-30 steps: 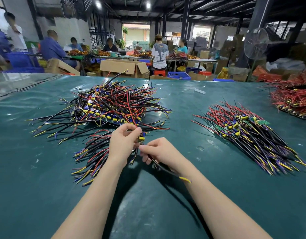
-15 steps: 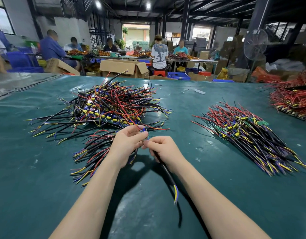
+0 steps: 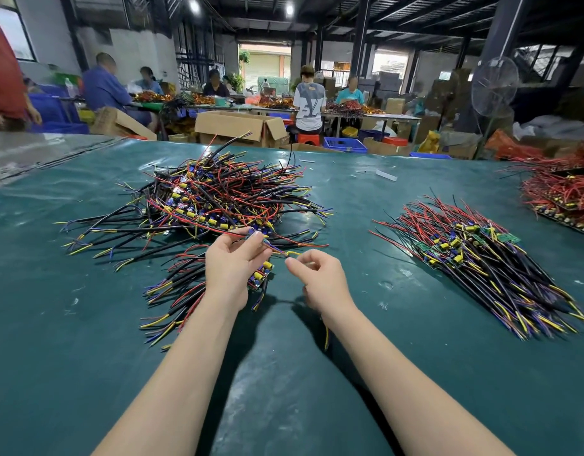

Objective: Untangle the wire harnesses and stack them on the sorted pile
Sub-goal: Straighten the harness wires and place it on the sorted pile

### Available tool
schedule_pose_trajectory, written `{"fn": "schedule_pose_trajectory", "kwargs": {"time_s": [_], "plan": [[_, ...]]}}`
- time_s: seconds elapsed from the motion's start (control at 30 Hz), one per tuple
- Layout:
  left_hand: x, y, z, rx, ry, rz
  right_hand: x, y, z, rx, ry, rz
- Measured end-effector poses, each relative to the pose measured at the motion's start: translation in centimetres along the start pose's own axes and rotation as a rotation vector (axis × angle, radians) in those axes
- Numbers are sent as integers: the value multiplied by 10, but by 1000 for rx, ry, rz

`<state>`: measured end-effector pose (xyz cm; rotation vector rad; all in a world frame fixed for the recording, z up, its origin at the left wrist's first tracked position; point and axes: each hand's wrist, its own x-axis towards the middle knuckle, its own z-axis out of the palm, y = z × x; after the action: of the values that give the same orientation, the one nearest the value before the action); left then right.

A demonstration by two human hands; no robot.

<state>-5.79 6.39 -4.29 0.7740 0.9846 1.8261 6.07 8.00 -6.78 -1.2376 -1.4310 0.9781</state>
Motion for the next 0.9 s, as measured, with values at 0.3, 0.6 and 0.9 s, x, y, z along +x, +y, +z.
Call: {"fn": "schedule_pose_trajectory", "kwargs": {"time_s": [0.3, 0.6, 0.9], "plan": [[3, -3, -2, 23, 22, -2, -3, -3, -1, -400, -170, -339], [4, -10, -2, 249, -42, -93, -5, 3, 1, -812, -301, -318], [-1, -8, -5, 575, -10, 79, -8, 0, 2, -818, -259, -314]]}}
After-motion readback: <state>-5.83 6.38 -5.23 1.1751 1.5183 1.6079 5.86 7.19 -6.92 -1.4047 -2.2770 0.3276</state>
